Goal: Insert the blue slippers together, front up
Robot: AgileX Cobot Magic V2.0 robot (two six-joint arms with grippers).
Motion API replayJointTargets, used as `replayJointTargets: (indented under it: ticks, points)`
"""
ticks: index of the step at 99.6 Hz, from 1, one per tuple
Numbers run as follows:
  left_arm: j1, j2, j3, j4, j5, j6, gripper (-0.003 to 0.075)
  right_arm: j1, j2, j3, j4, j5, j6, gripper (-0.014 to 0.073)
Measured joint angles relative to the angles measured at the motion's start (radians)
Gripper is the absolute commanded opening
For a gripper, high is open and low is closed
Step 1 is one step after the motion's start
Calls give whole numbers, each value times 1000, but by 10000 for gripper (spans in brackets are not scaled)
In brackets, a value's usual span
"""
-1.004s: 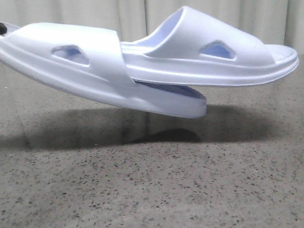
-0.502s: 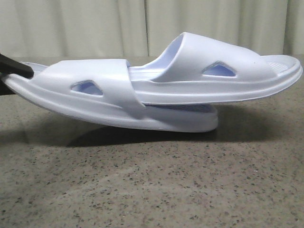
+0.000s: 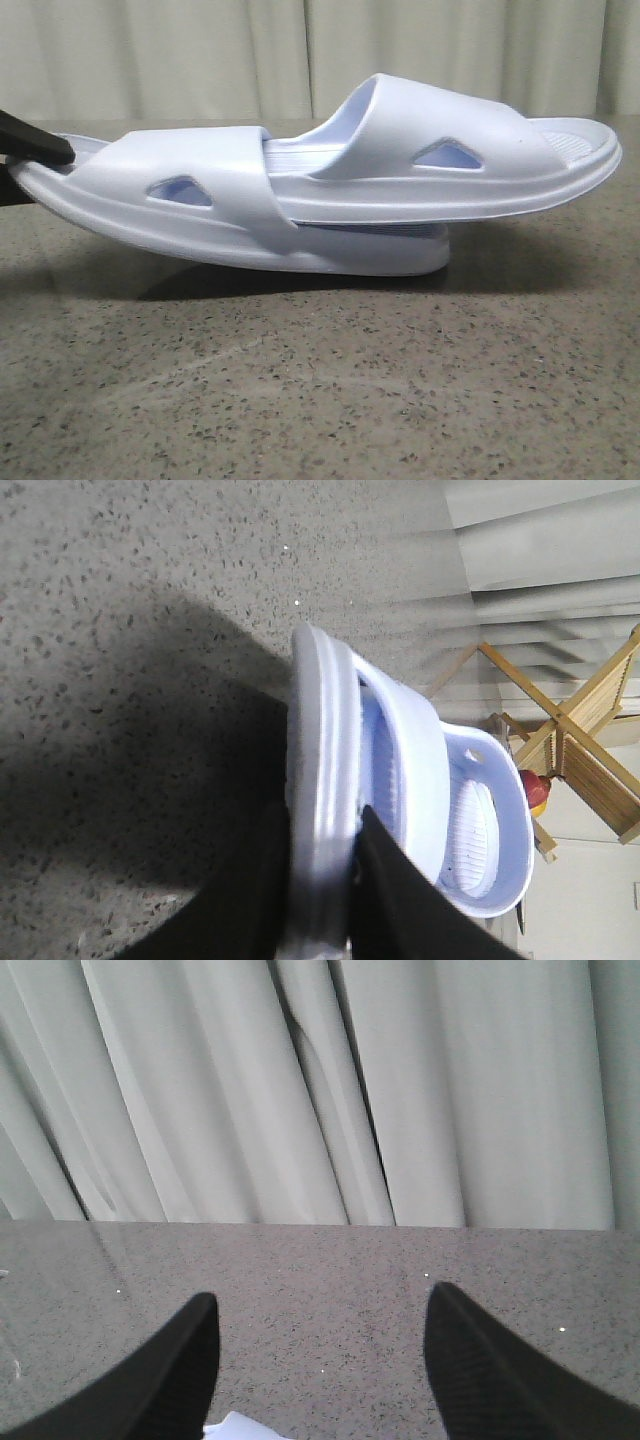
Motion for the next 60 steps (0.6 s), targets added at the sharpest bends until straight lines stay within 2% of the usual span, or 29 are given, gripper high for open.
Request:
replayJointTargets:
  ticks: [11,21,60]
  points:
    - [0,0,0,-2,-4,11,410,0,0,0,0,0,0,385]
    - [0,0,0,-2,-30,25,496,0,0,0,0,0,0,385]
    - [0,0,0,-31,-211,196,510,0,0,0,0,2,0,385]
